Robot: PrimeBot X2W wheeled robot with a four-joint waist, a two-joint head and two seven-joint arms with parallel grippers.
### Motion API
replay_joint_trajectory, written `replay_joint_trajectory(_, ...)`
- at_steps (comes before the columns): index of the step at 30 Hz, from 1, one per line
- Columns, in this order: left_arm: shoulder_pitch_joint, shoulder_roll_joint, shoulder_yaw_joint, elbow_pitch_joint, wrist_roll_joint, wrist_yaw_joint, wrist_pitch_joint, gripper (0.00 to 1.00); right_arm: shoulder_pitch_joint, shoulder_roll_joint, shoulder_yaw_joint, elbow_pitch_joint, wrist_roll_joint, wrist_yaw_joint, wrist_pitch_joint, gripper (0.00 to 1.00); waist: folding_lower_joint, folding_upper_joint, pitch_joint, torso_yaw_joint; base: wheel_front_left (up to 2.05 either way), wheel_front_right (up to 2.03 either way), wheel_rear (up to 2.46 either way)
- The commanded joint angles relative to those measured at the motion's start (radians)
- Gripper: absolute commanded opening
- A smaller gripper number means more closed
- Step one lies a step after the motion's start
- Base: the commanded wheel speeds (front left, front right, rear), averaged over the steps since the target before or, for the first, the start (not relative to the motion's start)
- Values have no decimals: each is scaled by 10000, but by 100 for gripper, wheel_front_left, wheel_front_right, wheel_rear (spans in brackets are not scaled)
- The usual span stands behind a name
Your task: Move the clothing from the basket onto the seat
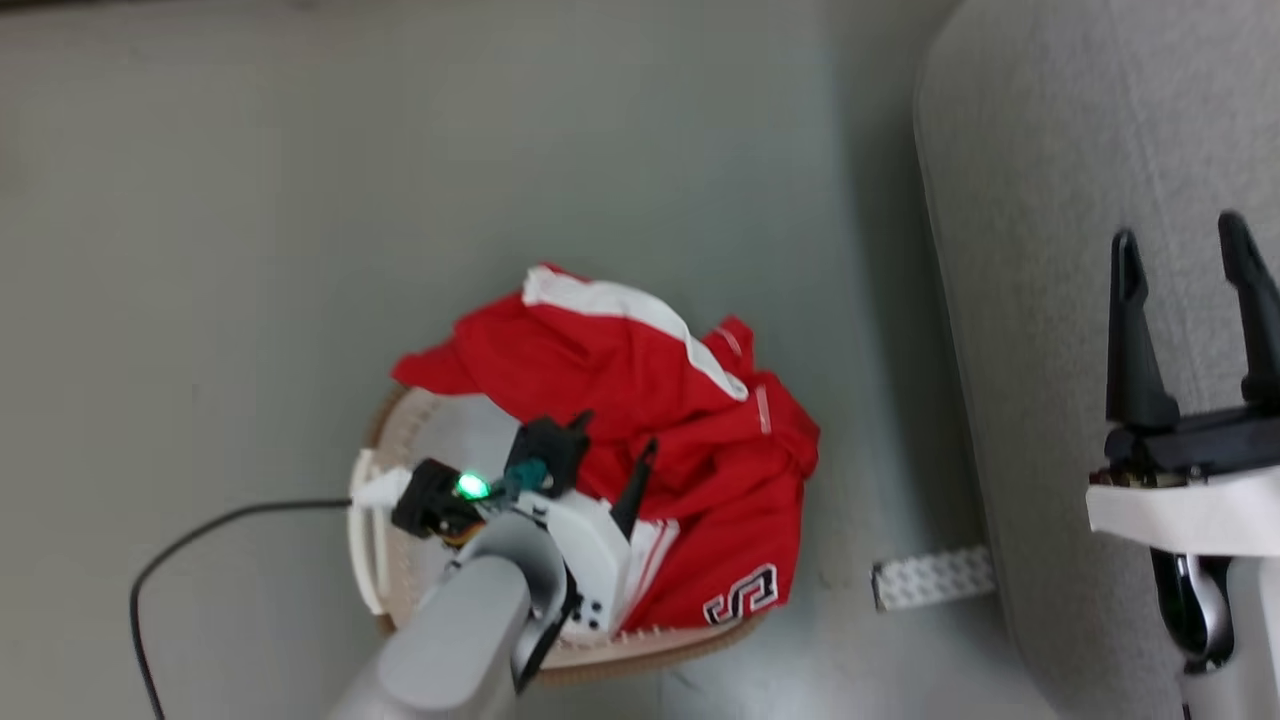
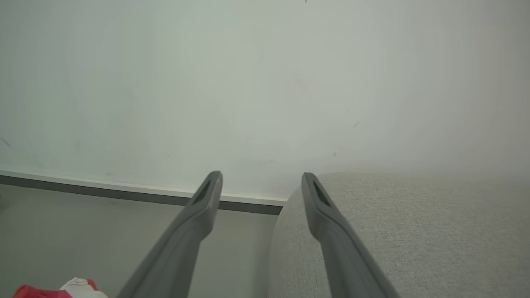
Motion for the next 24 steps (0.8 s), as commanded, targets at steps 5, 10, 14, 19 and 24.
replay_joint_trajectory(5, -822, 82, -165, 992, -128, 525, 258, 100, -512, 55, 70, -188, 82, -23, -34, 100, -3, -1, 1456, -664, 0, 0, 0)
replay_joint_trajectory(10, -1327, 76, -347, 1600, -377, 818, 2, 100, -632, 113, 109, -196, 54, -24, -34, 100, -3, -1, 1676, -697, 0, 0, 0)
replay_joint_trajectory(14, -1680, 77, -584, 1891, -214, 1069, -465, 100, -666, 159, 169, -145, 61, -24, -34, 100, -3, -1, 1683, -732, 0, 0, 0)
replay_joint_trajectory(19, -1953, 76, -897, 1981, -198, 1245, -755, 100, -657, 207, 275, -105, 128, -24, -34, 100, -3, -1, 1627, -816, 0, 0, 0)
replay_joint_trajectory(24, -2333, 82, -1204, 2426, -24, 1317, -721, 100, -727, 282, 439, -115, 202, -24, -34, 100, -3, -1, 1761, -1033, 0, 0, 0)
